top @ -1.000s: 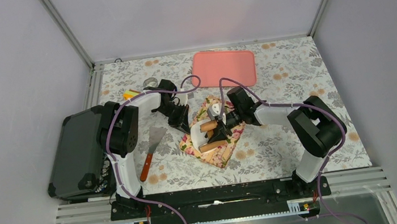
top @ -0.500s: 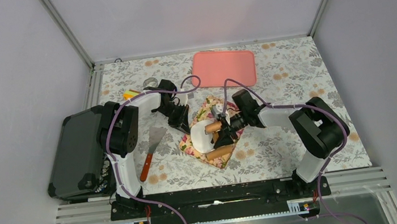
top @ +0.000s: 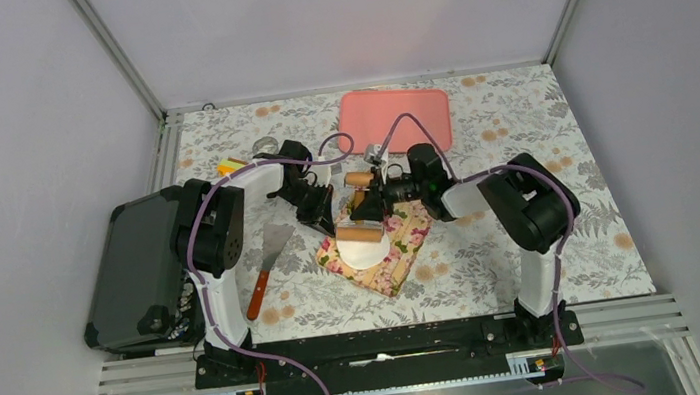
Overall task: Roll out the dumpling wrappers from the dough
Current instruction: Flatten out the dough on the work surface.
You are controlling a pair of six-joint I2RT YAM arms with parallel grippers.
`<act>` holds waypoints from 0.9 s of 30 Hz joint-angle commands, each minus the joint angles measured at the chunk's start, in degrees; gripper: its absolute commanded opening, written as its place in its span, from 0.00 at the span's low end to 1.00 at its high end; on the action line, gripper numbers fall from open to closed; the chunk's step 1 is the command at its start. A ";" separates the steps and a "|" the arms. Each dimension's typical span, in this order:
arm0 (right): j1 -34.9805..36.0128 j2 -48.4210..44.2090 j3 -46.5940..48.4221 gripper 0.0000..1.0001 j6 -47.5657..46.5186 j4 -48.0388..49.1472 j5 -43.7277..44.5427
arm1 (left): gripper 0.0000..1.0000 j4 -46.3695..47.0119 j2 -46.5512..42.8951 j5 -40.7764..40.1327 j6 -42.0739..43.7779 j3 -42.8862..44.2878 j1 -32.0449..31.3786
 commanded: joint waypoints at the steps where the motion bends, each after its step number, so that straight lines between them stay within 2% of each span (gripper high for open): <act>1: 2.48 1.42 0.96 0.00 -5.92 -4.01 -1.43 | 0.00 1.22 2.06 -6.96 2.39 -2.23 0.19; 8: 3.78 -2.99 0.40 0.00 -28.25 -28.68 -6.09 | 0.00 1.22 2.07 -6.98 2.38 -2.19 0.21; 15: 3.88 -2.10 4.03 0.00 -46.46 -51.68 -8.07 | 0.00 1.17 2.12 -6.93 2.38 -2.23 0.20; 21: 3.91 -0.42 5.94 0.00 -55.74 -62.69 -9.52 | 0.00 1.22 2.10 -6.90 2.39 -2.19 0.20; 27: 4.58 0.34 5.69 0.00 -61.11 -68.26 -10.45 | 0.00 1.21 2.05 -6.94 2.40 -2.23 0.19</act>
